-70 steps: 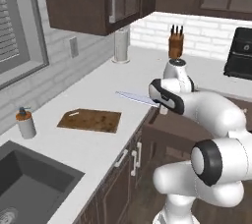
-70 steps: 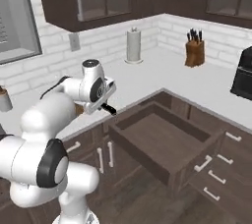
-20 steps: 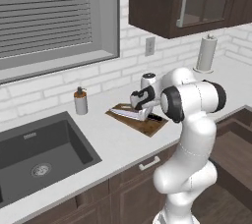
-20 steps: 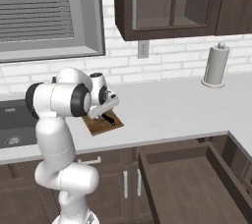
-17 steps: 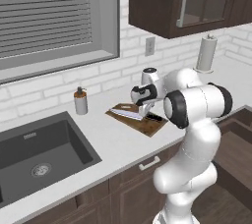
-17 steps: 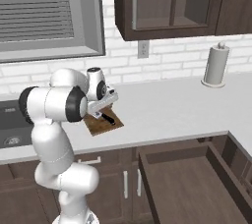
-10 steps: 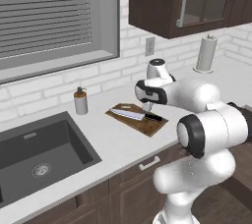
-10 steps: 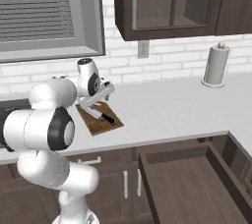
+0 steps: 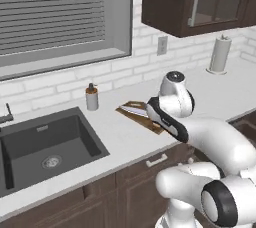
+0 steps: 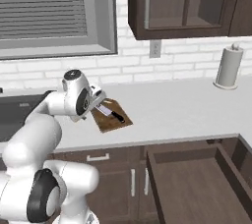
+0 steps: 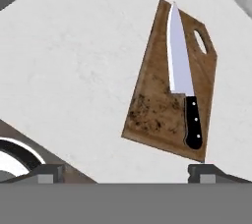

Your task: Pick up the knife from the drawer and place it on the cutting board. Then place the meat from the plate to the cutting board.

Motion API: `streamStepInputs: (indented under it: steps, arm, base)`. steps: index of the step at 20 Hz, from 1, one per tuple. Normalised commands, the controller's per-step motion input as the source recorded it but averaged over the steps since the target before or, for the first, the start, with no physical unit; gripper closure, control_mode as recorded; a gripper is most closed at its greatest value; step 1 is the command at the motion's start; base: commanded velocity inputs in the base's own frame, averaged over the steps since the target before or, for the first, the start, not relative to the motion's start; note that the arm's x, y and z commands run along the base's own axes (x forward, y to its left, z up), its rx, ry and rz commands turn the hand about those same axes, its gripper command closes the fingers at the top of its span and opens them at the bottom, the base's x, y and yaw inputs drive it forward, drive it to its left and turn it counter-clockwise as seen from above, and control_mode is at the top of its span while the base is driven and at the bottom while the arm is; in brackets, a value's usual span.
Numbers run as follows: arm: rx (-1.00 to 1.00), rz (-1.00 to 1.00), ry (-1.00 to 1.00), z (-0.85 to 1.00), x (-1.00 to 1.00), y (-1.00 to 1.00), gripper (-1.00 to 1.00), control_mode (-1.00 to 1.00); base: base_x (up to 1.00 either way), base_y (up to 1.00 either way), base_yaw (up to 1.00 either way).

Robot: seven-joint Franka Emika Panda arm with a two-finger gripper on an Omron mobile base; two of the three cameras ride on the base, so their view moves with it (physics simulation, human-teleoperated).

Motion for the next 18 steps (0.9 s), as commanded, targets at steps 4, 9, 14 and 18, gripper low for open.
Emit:
streamStepInputs:
  steps: [4, 9, 14, 18]
  arm:
    - [0.00, 0.00, 0.00, 0.00, 0.00, 0.00, -1.00, 1.00]
    - [0.00, 0.00, 0.00, 0.00, 0.00, 0.00, -1.00, 1.00]
    - [0.00, 0.00, 0.00, 0.00, 0.00, 0.00, -1.00, 1.00]
    - [0.00, 0.00, 0.00, 0.00, 0.00, 0.00, -1.00, 1.00]
  base:
    - [-0.45, 0.10, 0.86]
    - [-0.29, 0.25, 0.89]
    - [-0.22, 0.69, 0.82]
    - [-0.09, 0.84, 0.74]
